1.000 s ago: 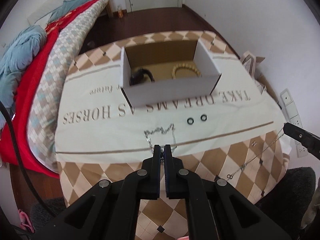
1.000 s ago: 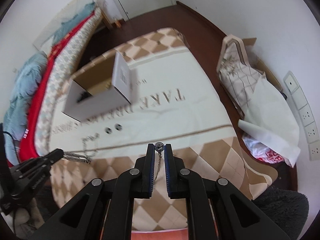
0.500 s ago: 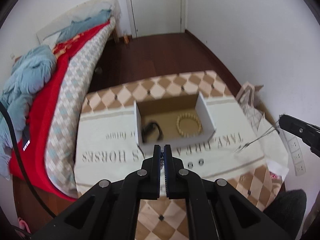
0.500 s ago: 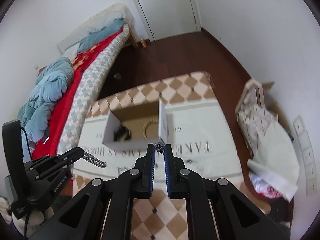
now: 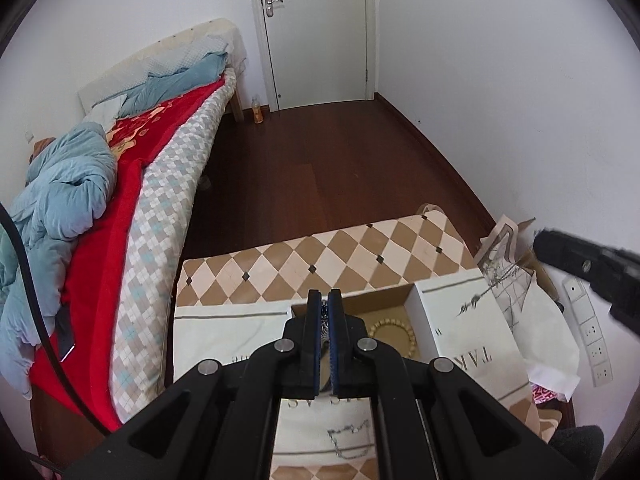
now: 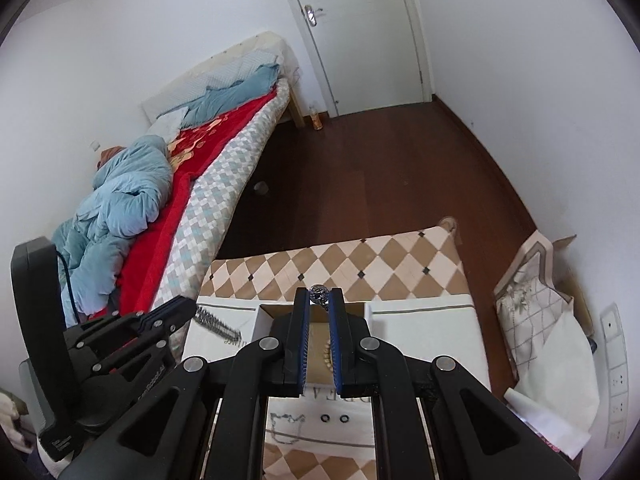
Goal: Organize jewelry
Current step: 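Carry the stud and chain-link bracelet into the box and open both tools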
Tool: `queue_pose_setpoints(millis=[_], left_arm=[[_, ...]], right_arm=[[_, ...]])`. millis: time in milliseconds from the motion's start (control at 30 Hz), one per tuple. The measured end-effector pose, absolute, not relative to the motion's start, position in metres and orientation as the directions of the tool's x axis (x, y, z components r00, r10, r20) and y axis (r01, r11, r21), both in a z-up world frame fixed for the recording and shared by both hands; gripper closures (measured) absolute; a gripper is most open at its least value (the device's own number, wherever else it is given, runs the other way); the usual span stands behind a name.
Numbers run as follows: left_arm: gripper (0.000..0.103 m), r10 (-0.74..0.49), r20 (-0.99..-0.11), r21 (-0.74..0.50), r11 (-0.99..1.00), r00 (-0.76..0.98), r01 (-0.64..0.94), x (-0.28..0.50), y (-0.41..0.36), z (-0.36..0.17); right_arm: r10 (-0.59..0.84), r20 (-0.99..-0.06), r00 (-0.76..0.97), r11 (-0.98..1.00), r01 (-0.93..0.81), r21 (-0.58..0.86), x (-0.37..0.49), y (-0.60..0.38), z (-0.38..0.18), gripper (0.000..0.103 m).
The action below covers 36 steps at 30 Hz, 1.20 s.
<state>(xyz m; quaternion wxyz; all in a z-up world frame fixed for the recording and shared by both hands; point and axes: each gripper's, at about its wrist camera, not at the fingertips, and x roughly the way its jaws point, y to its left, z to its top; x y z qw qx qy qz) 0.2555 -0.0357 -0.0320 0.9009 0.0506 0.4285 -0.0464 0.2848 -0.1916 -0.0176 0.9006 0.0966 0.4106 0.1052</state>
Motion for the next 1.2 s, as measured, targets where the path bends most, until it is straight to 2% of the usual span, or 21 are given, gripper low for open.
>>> queue_pose_setpoints(millis=[667, 733, 900, 933, 967, 1000, 1033, 1067, 1100, 1133, 1200], left_arm=[[0.102, -0.189, -0.906, -0.159, 0.981, 0.379, 0.109, 0.316, -0.025, -0.122], [0.100, -0.174, -0.914, -0.142, 0.984, 0.366, 0.112, 0.318, -0.027, -0.126], [0.097, -0.039, -0.913, -0.003, 0.996, 0.406, 0.090, 0.317, -0.028, -0.124], [0.097, -0.007, -0.908, 0.031, 0.996, 0.418, 0.084, 0.317, -0.027, -0.123], [0.097, 0.004, -0.905, 0.041, 0.996, 0.426, 0.078, 0.317, -0.025, -0.123], [0.095, 0.022, -0.901, 0.056, 0.996, 0.434, 0.066, 0.316, -0.022, -0.122], [0.087, 0.044, -0.897, 0.078, 0.995, 0.441, 0.060, 0.316, -0.020, -0.122], [0.080, 0.069, -0.890, 0.103, 0.993, 0.452, 0.051, 0.315, -0.018, -0.123], [0.056, 0.088, -0.884, 0.120, 0.992, 0.458, 0.041, 0.314, -0.015, -0.123], [0.029, 0.104, -0.879, 0.134, 0.990, 0.465, 0.031, 0.312, -0.012, -0.124], [0.014, 0.132, -0.865, 0.156, 0.988, 0.483, 0.010, 0.308, -0.005, -0.125]], right_arm=[[0.301, -0.847, 0.438, 0.948, -0.037, 0.318, 0.342, -0.186, -0.127, 0.093], [0.307, -0.854, 0.420, 0.946, -0.040, 0.320, 0.347, -0.183, -0.132, 0.093], [0.281, -0.889, 0.361, 0.957, -0.036, 0.288, 0.357, -0.176, -0.146, 0.092], [0.264, -0.896, 0.356, 0.963, -0.037, 0.269, 0.357, -0.175, -0.149, 0.088], [0.237, -0.906, 0.350, 0.970, -0.039, 0.239, 0.357, -0.173, -0.152, 0.073], [0.229, -0.909, 0.349, 0.972, -0.039, 0.230, 0.356, -0.173, -0.153, 0.064], [0.218, -0.912, 0.348, 0.975, -0.037, 0.219, 0.356, -0.173, -0.155, 0.046], [0.177, -0.921, 0.347, 0.984, -0.037, 0.175, 0.355, -0.172, -0.157, 0.033], [0.142, -0.926, 0.350, 0.990, -0.037, 0.137, 0.353, -0.171, -0.159, 0.031], [0.103, -0.929, 0.355, 0.995, -0.035, 0.097, 0.352, -0.170, -0.160, 0.028], [0.024, -0.934, 0.356, 1.000, -0.023, 0.017, 0.348, -0.170, -0.165, 0.015]])
